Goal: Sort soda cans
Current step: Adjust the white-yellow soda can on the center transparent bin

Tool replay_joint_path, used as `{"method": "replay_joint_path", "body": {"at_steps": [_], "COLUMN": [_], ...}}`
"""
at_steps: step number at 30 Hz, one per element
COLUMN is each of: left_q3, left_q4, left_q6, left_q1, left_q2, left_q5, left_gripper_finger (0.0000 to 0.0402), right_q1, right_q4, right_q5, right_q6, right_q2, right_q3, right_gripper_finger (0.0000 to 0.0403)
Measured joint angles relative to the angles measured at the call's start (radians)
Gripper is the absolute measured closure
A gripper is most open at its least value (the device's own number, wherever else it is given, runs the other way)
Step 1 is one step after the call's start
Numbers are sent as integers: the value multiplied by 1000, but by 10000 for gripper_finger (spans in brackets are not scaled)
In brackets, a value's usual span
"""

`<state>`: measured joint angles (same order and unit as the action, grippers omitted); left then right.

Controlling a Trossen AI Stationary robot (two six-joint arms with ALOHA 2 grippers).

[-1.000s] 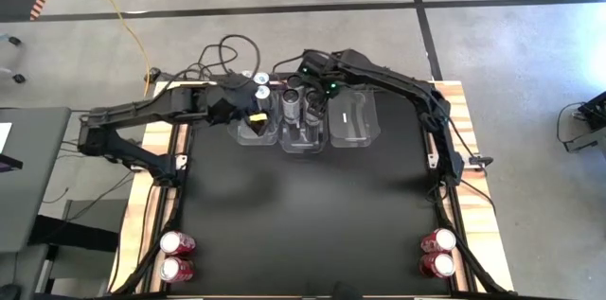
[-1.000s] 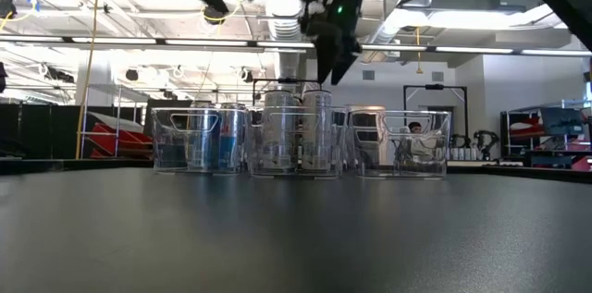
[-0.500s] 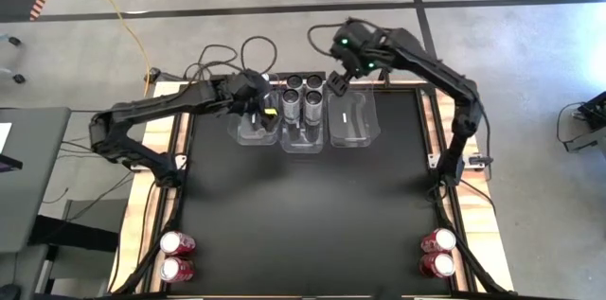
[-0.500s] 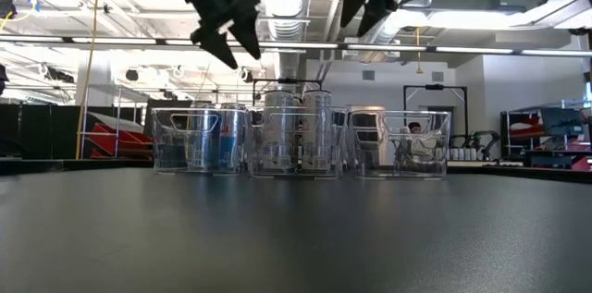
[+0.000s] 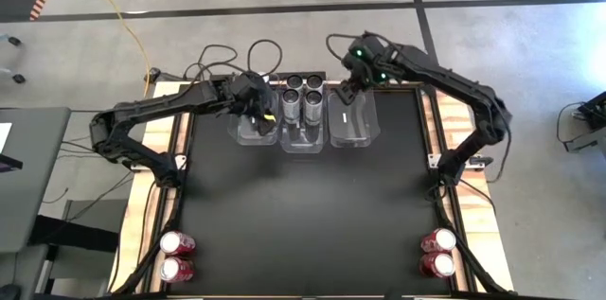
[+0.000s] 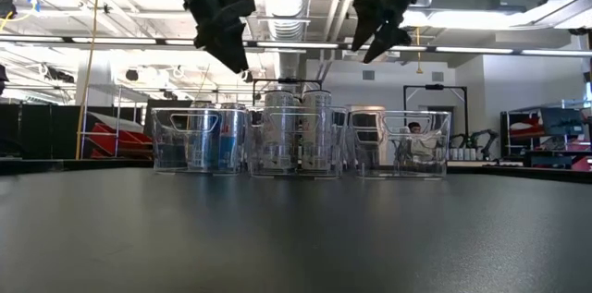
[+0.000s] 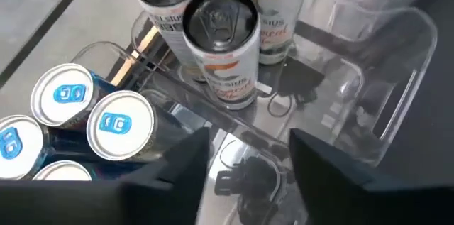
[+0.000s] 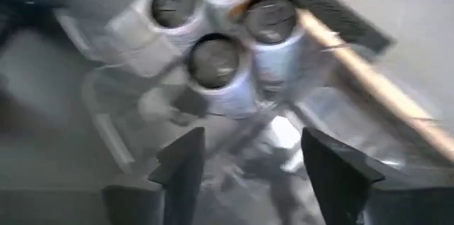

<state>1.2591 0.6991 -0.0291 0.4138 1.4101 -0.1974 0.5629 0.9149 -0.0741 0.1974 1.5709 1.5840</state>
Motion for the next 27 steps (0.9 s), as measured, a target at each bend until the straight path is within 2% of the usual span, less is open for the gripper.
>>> {"method": "replay_joint_path", "body": {"at_steps": [4, 7, 12, 16, 19, 27], "left_q3": [0, 0, 0, 0, 0, 0], "left_q4": [10, 8, 8, -35, -110, -155], "left_q6": [43, 100, 154, 197, 209, 201], "left_q1": [33, 69, 110, 120, 116, 121], "left_q2": [0, 0, 27, 82, 133, 212], "left_q5": [21, 87, 144, 172, 182, 175], "left_gripper_finger": [284, 320, 369, 397, 398, 400], "right_q1": [-2, 0, -2, -4, -8, -12], "right_q4": [-122, -175, -246, -275, -301, -300], "right_q5": [-37, -36, -36, -36, -36, -36], "right_q6": [69, 112, 146, 154, 154, 172], "right_q2": [-68, -102, -143, -146, -146, -146], "right_q3": [-155, -228, -293, -300, -300, -300], "right_gripper_finger": [201, 247, 332, 384, 397, 389]}}
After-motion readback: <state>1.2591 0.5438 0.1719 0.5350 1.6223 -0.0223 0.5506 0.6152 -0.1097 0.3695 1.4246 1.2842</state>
